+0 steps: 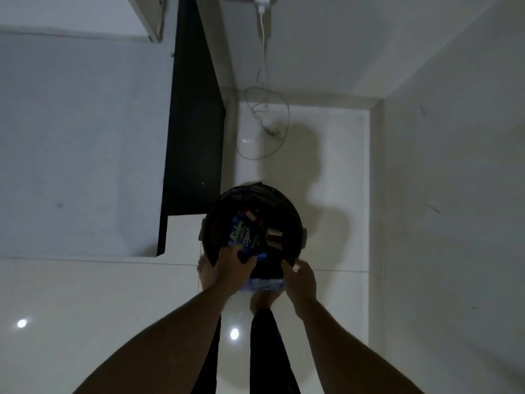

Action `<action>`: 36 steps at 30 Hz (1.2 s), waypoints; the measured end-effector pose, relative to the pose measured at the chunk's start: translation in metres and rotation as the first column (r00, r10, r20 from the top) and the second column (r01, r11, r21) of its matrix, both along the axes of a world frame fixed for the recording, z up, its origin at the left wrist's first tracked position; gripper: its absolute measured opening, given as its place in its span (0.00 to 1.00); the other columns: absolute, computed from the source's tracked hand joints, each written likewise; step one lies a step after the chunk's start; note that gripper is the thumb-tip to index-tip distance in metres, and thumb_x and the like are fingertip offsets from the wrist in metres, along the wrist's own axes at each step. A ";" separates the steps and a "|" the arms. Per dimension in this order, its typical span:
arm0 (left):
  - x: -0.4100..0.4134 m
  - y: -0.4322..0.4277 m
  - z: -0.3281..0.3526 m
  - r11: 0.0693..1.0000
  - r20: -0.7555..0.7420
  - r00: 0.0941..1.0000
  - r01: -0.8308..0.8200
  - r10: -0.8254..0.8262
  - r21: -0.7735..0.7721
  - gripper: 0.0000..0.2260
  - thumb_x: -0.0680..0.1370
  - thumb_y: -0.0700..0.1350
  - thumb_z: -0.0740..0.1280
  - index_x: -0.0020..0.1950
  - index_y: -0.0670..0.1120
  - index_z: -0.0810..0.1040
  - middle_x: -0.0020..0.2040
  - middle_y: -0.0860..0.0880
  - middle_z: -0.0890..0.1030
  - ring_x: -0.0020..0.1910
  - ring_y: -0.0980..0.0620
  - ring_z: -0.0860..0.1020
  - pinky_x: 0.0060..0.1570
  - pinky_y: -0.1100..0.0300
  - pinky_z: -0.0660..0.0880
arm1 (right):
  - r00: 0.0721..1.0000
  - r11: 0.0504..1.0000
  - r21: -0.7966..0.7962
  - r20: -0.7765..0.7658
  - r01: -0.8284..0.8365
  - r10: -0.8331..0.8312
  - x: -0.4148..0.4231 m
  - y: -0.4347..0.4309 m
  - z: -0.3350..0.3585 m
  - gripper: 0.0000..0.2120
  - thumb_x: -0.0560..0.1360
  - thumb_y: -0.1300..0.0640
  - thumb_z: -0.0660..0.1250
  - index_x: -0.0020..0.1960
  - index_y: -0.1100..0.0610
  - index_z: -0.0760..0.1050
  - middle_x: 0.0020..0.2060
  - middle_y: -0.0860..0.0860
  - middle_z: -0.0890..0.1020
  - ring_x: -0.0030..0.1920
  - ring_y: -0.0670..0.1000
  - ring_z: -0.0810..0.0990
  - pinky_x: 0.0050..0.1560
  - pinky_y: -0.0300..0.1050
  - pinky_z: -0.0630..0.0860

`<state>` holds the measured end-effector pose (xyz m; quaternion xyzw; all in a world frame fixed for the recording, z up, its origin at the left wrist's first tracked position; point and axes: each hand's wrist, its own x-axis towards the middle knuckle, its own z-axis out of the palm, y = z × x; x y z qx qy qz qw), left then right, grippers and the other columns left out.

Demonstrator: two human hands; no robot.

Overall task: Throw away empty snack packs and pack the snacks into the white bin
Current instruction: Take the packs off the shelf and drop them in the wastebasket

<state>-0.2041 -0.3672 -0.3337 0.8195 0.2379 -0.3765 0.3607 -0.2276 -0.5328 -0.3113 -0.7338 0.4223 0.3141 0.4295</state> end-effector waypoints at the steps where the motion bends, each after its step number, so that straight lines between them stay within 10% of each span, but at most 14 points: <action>1: -0.006 0.002 -0.003 1.000 0.009 1.000 0.024 -0.024 0.012 0.21 0.72 0.60 0.70 0.62 0.53 0.77 0.59 0.49 0.78 0.60 0.46 0.77 0.59 0.52 0.74 | 0.999 1.000 0.005 -0.034 0.013 -0.012 -0.012 0.004 -0.009 0.18 0.78 0.49 0.66 0.62 0.59 0.76 0.54 0.55 0.81 0.56 0.56 0.80 0.59 0.53 0.77; 10: -0.050 0.022 -0.080 0.988 -0.050 0.987 0.152 -0.152 0.007 0.26 0.67 0.60 0.65 0.55 0.43 0.80 0.49 0.49 0.75 0.55 0.46 0.76 0.60 0.44 0.72 | 0.978 0.995 -0.041 -0.183 0.095 -0.101 -0.075 0.035 -0.114 0.19 0.79 0.55 0.66 0.68 0.60 0.72 0.59 0.59 0.81 0.59 0.60 0.79 0.53 0.45 0.72; 14: -0.062 0.023 -0.112 0.979 0.000 0.980 0.198 -0.198 0.040 0.20 0.75 0.52 0.69 0.65 0.46 0.77 0.62 0.47 0.76 0.61 0.45 0.75 0.60 0.51 0.73 | 0.977 0.996 -0.084 -0.207 0.029 -0.045 -0.093 0.034 -0.156 0.23 0.78 0.59 0.66 0.71 0.64 0.68 0.63 0.61 0.78 0.64 0.61 0.76 0.61 0.49 0.71; 24: -0.078 -0.014 -0.181 0.702 0.093 0.718 0.631 -0.689 0.330 0.29 0.73 0.66 0.50 0.58 0.50 0.78 0.57 0.48 0.79 0.57 0.44 0.76 0.55 0.46 0.68 | 0.983 0.982 -0.093 -0.064 0.164 -0.171 -0.120 -0.007 -0.260 0.14 0.79 0.56 0.63 0.64 0.57 0.74 0.52 0.51 0.83 0.52 0.52 0.81 0.47 0.42 0.76; 30: -0.093 -0.017 -0.200 0.646 0.192 0.645 0.600 -0.740 0.473 0.22 0.76 0.64 0.55 0.52 0.51 0.81 0.56 0.51 0.80 0.52 0.46 0.76 0.52 0.48 0.67 | 0.995 0.998 -0.060 -0.095 -0.008 0.002 -0.130 -0.006 -0.331 0.29 0.76 0.52 0.59 0.75 0.58 0.55 0.72 0.64 0.68 0.72 0.65 0.68 0.68 0.62 0.71; 36: -0.110 -0.011 -0.205 0.667 0.240 0.644 0.578 -0.727 0.470 0.20 0.76 0.62 0.58 0.52 0.50 0.81 0.57 0.50 0.81 0.53 0.46 0.77 0.53 0.48 0.69 | 1.000 0.988 -0.152 -0.019 -0.027 0.024 -0.132 0.002 -0.361 0.43 0.74 0.52 0.71 0.73 0.42 0.40 0.77 0.59 0.56 0.75 0.65 0.62 0.67 0.67 0.71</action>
